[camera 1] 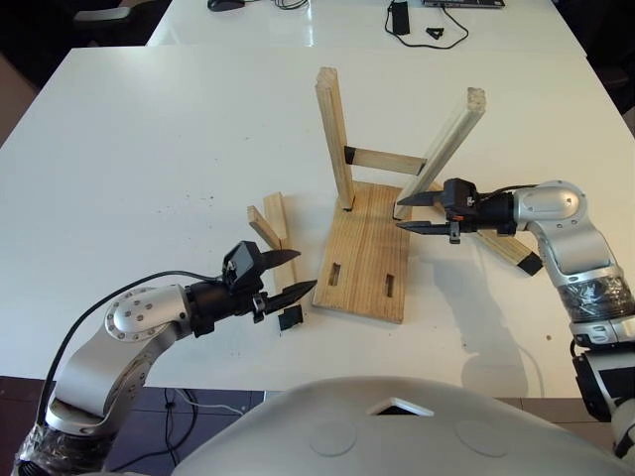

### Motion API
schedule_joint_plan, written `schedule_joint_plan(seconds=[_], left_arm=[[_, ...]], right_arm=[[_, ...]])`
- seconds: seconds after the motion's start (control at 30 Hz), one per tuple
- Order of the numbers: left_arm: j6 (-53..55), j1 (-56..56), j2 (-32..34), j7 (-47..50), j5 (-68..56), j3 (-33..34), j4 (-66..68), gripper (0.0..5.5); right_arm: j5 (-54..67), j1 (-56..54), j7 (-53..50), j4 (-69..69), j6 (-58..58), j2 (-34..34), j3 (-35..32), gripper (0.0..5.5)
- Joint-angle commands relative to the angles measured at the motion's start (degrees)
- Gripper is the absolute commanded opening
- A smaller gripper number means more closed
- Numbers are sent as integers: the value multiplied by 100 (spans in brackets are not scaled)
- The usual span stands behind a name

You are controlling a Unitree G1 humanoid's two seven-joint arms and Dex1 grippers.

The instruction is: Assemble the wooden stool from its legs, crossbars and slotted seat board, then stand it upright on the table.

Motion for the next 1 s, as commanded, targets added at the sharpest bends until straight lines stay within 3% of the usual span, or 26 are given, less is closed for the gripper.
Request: schedule_joint_plan(seconds=[0.03,0.5,0.7,0.83,1.0], left_arm=[[-543,-60,523,-294,1033,-293,1103,293],[-1224,-501,1079,-772,1601,123,2259,293],[-459,-412,799,-1140,47,517,923,293],[-101,-294,625,-1053,-386,272,297,293],[-124,-454,503,-899,279,-562,428,293]], right_arm=[[-8,180,-206,-227,51,-43,-101,191],[-31,475,-439,-511,130,-124,-177,191],[-31,578,-492,-611,159,-151,-175,191],[-34,590,-514,-620,168,-148,-157,191],[-67,521,-521,-534,144,-127,-124,191]])
